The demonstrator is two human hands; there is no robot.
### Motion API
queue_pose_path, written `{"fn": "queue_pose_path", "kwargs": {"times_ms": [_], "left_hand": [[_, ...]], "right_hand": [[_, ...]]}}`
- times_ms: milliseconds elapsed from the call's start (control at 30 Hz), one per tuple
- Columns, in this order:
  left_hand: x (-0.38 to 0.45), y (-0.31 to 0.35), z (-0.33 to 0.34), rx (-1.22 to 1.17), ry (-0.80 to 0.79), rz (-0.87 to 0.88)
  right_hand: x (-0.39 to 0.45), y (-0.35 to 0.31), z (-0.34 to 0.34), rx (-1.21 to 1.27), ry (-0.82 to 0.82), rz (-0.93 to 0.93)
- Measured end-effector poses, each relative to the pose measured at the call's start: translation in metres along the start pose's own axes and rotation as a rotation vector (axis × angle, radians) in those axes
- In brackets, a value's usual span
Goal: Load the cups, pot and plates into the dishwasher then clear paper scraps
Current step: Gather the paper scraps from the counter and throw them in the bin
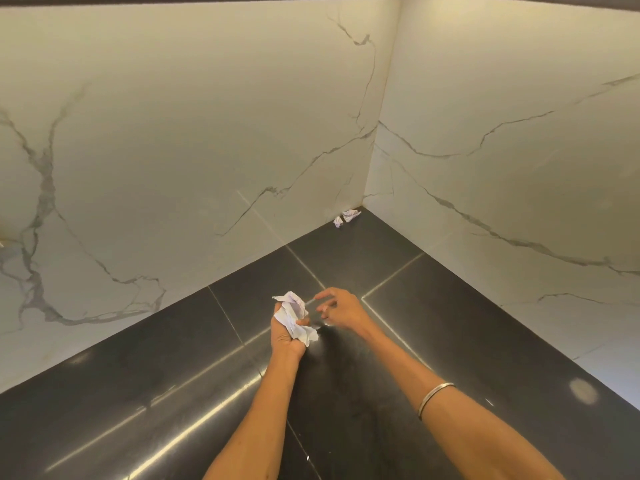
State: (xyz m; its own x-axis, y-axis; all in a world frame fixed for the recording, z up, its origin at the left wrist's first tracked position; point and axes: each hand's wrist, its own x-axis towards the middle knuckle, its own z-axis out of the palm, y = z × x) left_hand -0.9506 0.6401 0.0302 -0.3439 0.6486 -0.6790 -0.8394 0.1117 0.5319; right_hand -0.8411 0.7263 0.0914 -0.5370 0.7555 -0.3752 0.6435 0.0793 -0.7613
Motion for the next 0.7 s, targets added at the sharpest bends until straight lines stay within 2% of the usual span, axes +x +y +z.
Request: {"fn": "queue_pose_path", "kwargs": {"times_ms": [33, 67, 100, 133, 167, 267, 367, 533, 700], "left_hand": [[-0.001, 0.005, 0.007, 0.196, 0.105, 0.113], [0.003, 0.007, 0.009, 0.245, 0.127, 0.188], [0.008, 0.009, 0.013, 0.182, 0.132, 0.213], [0.012, 0.011, 0.016, -0.006, 0.091, 0.15], [0.012, 0.011, 0.02, -0.079, 0.067, 0.13], [0.018, 0.017, 0.036, -0.147, 0.022, 0.062], [0.027, 0.024, 0.041, -0.319, -0.011, -0.019], [0.039, 0.033, 0.054, -0.263, 0.036, 0.037], [0.048, 0.04, 0.052, -0.377, -0.1, 0.033]], "right_hand": [[0.005, 0.006, -0.004, -0.015, 0.049, 0.004], [0.011, 0.012, -0.008, -0.041, 0.094, -0.001], [0.016, 0.018, -0.012, -0.07, 0.128, -0.003], [0.022, 0.023, -0.016, -0.088, 0.151, 0.002], [0.029, 0.028, -0.02, -0.102, 0.166, 0.008], [0.055, 0.039, -0.03, -0.151, 0.197, 0.014], [0.08, 0.042, -0.042, -0.171, 0.21, 0.039], [0.124, 0.042, -0.065, -0.179, 0.22, 0.048], [0.165, 0.034, -0.08, -0.14, 0.262, 0.054]]}}
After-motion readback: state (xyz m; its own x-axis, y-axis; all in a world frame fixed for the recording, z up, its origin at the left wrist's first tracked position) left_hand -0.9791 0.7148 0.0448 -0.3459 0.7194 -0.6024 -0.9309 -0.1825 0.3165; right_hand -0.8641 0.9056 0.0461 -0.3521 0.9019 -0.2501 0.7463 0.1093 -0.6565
